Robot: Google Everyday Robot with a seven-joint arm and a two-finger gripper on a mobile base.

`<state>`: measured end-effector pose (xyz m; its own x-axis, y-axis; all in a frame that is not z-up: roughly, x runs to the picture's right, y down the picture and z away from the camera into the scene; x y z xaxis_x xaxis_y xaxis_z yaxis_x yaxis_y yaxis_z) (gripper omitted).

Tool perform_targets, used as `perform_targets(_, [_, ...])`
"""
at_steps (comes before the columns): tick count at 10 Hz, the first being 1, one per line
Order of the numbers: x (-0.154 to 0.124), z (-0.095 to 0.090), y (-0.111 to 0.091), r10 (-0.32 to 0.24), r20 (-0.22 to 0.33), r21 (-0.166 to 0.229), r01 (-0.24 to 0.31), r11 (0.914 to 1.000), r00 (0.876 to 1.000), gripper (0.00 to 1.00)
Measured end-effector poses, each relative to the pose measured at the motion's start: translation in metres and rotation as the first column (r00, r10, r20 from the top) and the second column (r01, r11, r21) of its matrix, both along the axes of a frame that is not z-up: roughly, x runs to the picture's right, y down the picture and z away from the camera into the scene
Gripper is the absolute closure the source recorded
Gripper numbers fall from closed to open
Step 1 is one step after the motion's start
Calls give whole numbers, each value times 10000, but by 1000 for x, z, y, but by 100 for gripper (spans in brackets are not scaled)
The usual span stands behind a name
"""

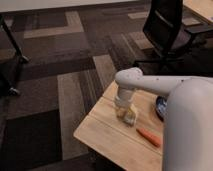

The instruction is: Wipe the white sponge on the table

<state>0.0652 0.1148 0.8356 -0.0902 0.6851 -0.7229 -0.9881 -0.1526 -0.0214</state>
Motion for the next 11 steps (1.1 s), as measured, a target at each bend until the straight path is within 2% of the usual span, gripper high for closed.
perform_targets(2, [0, 2, -20, -266, 170, 381, 260, 9989, 9995, 97])
perform_targets(3, [2, 4, -37, -413, 135, 728, 402, 9965, 9991, 97])
perform_targets(6, [31, -10, -48, -363, -697, 777, 417, 9961, 9969, 97])
perform_targets(8, [40, -15, -46, -354, -954, 595, 412, 9974, 9948, 97])
perform_targets(9, [40, -15, -45, -343, -961, 589, 401, 9975, 9948, 90])
perform_targets(10, [40, -15, -45, -354, -954, 586, 411, 9974, 9948, 77])
perform_targets(11, [40, -15, -46, -347, -966, 591, 405, 9974, 9947, 59])
